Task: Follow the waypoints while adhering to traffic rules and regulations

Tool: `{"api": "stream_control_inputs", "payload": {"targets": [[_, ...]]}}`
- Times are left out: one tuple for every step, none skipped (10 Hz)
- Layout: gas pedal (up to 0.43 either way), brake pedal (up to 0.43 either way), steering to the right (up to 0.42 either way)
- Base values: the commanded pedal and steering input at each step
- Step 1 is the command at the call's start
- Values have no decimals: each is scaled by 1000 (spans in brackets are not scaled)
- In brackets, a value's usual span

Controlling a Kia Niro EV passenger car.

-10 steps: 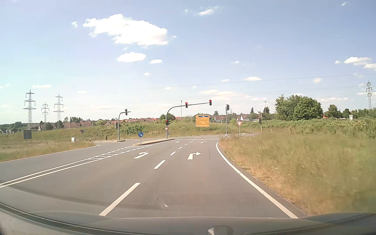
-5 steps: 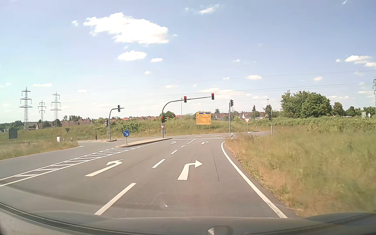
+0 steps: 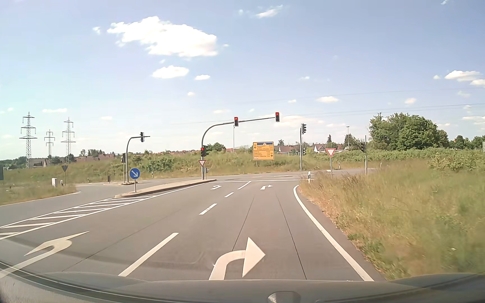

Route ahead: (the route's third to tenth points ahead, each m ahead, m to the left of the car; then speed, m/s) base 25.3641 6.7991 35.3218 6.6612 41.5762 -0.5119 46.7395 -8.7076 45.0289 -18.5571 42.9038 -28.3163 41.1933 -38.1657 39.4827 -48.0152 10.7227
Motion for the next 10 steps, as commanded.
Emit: {"api": "stream_control_inputs", "payload": {"targets": [[0, 354, 0], [0, 354, 0], [0, 354, 1], [0, 360, 1], [0, 360, 3], [0, 360, 4], [0, 360, 6], [0, 366, 8], [0, 366, 10], [0, 366, 12]]}}
